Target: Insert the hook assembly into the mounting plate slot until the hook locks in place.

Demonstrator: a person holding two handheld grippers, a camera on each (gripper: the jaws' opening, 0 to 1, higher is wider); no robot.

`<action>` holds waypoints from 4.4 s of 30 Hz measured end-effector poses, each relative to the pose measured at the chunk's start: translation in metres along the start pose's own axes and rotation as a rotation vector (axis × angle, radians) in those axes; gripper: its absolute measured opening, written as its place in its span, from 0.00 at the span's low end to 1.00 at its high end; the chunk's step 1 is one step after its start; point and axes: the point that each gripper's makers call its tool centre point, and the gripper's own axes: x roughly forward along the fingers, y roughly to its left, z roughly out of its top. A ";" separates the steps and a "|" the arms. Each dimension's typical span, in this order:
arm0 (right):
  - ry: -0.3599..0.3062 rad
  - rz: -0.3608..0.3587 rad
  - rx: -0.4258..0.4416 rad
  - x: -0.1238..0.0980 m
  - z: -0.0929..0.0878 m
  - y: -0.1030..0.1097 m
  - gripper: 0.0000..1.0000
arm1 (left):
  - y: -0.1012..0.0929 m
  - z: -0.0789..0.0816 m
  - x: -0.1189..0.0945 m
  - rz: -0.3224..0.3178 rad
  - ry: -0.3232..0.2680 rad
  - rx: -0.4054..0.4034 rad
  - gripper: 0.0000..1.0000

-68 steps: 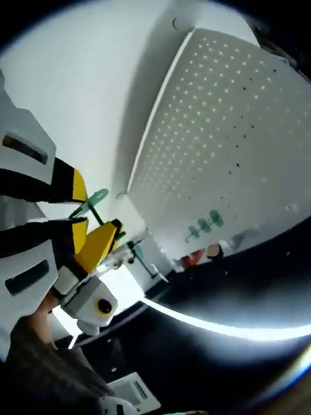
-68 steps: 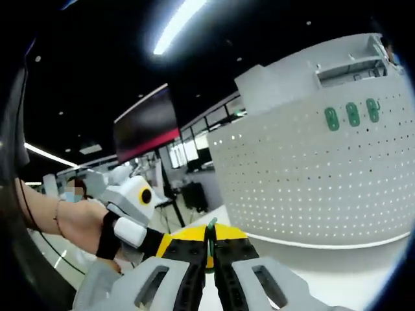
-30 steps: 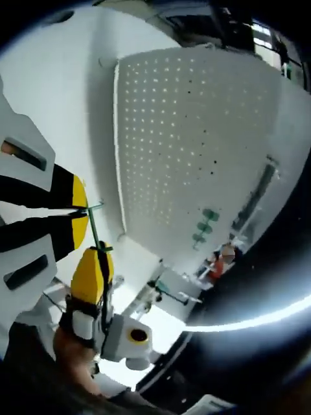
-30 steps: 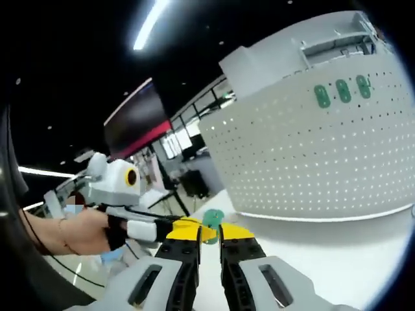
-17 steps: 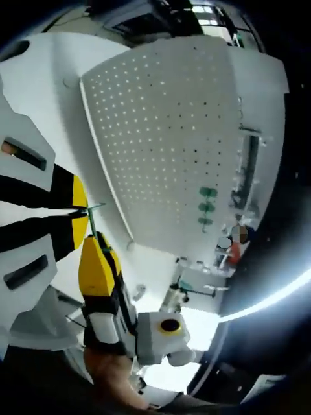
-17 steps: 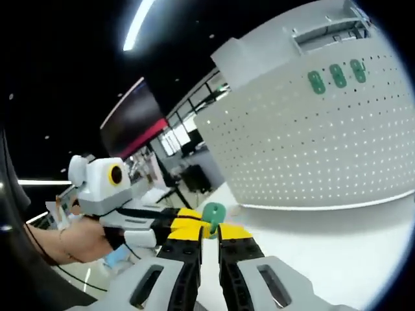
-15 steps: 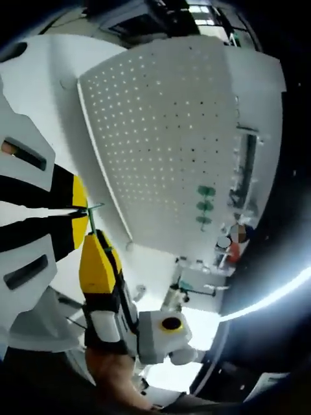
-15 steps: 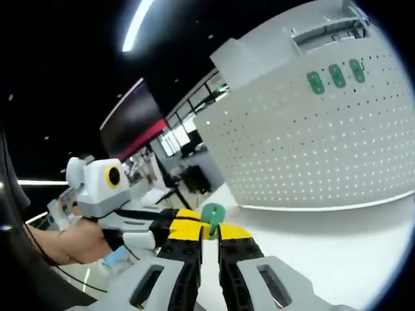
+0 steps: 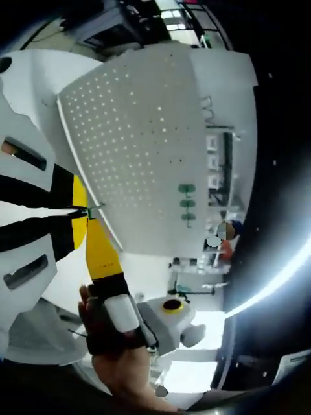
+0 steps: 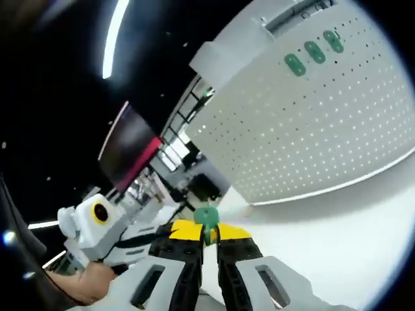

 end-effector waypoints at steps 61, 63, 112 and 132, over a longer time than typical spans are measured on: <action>-0.021 -0.018 -0.208 0.002 0.010 -0.003 0.00 | 0.020 -0.029 0.009 0.028 0.044 -0.107 0.92; -0.018 -0.024 -0.239 0.002 0.011 -0.004 0.00 | 0.019 -0.027 0.009 0.026 0.034 -0.119 0.97; -0.291 -0.330 -0.471 -0.047 0.179 -0.108 0.00 | 0.028 -0.019 0.003 -0.001 0.013 -0.184 0.98; -0.412 -0.542 -0.510 -0.092 0.240 -0.157 0.00 | 0.028 -0.023 0.007 -0.007 0.022 -0.203 0.97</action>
